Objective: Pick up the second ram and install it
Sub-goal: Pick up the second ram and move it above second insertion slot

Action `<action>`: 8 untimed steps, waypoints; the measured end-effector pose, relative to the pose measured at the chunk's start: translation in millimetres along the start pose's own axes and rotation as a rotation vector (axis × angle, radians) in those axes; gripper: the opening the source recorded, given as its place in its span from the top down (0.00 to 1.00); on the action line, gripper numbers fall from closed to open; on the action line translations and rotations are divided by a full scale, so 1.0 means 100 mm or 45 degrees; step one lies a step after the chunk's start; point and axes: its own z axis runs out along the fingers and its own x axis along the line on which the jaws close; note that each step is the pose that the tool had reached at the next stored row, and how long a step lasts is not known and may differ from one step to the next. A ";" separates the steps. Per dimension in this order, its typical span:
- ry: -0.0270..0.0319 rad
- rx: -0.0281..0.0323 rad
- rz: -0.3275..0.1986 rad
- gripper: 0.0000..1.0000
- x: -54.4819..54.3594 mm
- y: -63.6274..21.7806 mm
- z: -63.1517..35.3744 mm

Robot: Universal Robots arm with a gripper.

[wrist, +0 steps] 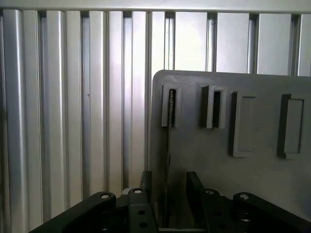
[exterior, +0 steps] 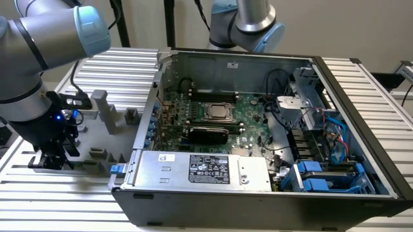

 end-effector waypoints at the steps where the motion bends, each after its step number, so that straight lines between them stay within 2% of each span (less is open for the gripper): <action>1: 0.0001 -0.0001 0.000 0.58 0.00 0.003 0.009; 8: 0.0002 -0.0011 0.000 0.60 0.00 0.016 0.046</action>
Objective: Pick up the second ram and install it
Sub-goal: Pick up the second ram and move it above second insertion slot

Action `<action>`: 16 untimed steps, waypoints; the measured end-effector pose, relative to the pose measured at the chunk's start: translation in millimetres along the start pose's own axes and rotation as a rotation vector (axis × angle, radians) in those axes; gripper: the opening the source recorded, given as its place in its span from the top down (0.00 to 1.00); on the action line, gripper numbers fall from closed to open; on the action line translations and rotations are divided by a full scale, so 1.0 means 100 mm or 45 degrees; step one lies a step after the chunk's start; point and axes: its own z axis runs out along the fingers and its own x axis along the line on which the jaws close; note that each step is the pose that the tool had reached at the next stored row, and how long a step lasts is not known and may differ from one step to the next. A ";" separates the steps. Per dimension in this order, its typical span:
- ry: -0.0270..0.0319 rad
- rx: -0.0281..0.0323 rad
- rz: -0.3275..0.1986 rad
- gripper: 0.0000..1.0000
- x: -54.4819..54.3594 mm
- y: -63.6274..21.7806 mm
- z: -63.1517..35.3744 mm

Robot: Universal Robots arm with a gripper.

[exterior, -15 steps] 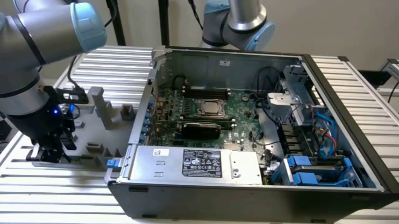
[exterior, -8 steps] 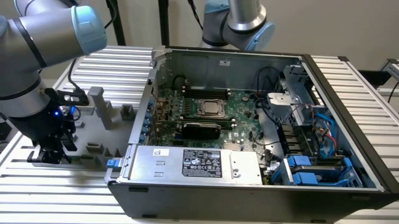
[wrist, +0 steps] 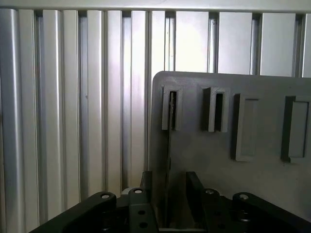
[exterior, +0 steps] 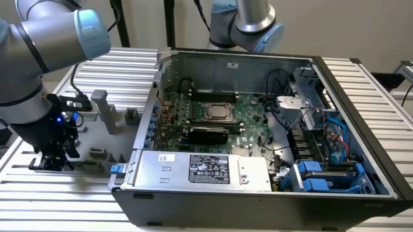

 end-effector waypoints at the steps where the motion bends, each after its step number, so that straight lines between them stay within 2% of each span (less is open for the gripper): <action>1: 0.0001 -0.0001 0.000 0.60 0.00 0.000 0.001; 2: 0.0001 -0.0002 0.000 0.60 0.00 0.000 0.002; 3: -0.0001 0.0001 0.000 0.67 0.00 0.000 0.005; 10: -0.0001 0.0002 0.000 0.67 0.00 0.010 0.020; 12: 0.0000 0.0000 0.000 0.76 0.00 0.012 0.021; 13: 0.0001 0.0000 0.000 0.76 0.00 0.012 0.022; 14: 0.0000 0.0001 0.000 0.82 0.00 0.013 0.024; 16: 0.0002 -0.0003 0.000 0.82 0.00 0.014 0.025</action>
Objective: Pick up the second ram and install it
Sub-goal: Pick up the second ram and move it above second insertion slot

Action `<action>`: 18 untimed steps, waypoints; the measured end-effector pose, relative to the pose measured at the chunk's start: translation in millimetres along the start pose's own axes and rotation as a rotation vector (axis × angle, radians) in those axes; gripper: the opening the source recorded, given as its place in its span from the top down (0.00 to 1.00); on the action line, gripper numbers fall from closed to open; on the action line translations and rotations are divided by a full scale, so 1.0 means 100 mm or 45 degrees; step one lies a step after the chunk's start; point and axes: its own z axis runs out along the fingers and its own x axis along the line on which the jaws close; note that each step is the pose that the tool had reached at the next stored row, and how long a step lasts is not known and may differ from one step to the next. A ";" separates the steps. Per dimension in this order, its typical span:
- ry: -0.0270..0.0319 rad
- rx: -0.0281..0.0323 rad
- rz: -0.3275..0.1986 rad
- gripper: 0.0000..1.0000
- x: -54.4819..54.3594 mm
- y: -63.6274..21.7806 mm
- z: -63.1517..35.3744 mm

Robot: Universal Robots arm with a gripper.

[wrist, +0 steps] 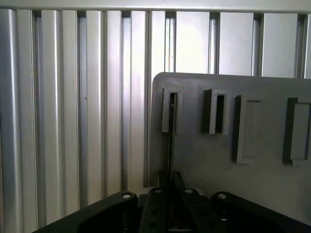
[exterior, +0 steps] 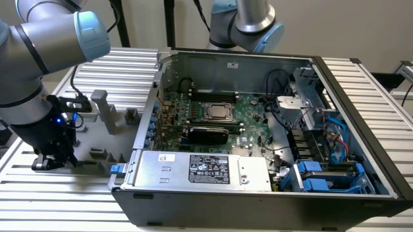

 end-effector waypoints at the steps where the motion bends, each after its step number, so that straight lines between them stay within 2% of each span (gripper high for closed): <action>1: 0.0001 -0.0001 0.000 0.82 0.00 0.000 0.000; 3: 0.0002 -0.0001 0.000 0.86 0.00 0.000 0.001; 18: 0.0023 0.0002 0.001 0.86 0.00 0.000 0.002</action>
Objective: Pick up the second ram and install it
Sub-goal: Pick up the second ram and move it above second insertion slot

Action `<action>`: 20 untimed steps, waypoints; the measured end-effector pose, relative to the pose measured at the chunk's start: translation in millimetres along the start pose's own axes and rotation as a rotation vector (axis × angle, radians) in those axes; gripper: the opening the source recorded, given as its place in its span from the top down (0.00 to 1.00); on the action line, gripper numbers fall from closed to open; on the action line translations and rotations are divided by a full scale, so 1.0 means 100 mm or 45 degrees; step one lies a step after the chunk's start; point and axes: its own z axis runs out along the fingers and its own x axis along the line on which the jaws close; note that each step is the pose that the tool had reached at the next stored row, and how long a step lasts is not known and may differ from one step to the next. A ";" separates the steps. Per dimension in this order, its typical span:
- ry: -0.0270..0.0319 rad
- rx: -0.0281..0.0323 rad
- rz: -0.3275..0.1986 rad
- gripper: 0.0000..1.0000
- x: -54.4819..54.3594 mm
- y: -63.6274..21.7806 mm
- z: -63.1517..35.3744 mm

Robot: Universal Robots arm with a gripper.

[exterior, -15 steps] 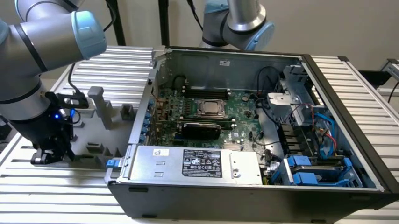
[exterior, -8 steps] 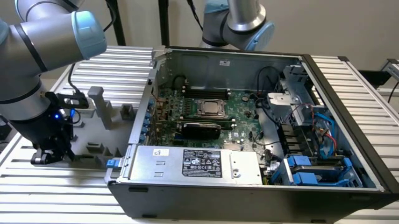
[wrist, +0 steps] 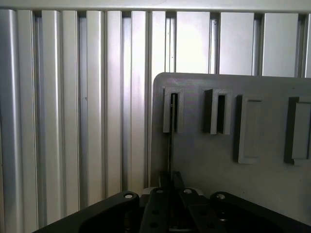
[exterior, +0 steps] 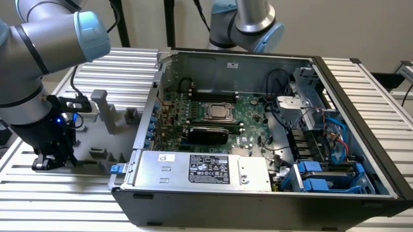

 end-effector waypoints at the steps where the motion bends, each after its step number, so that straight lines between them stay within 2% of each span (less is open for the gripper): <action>1: 0.0000 -0.0001 0.001 0.86 0.00 0.000 0.000; 10: -0.0001 -0.0001 0.052 0.86 0.00 0.000 0.000; 16: -0.0002 -0.0001 0.054 0.86 0.00 0.000 -0.013; 20: 0.0000 -0.0001 0.054 0.86 0.00 0.000 -0.058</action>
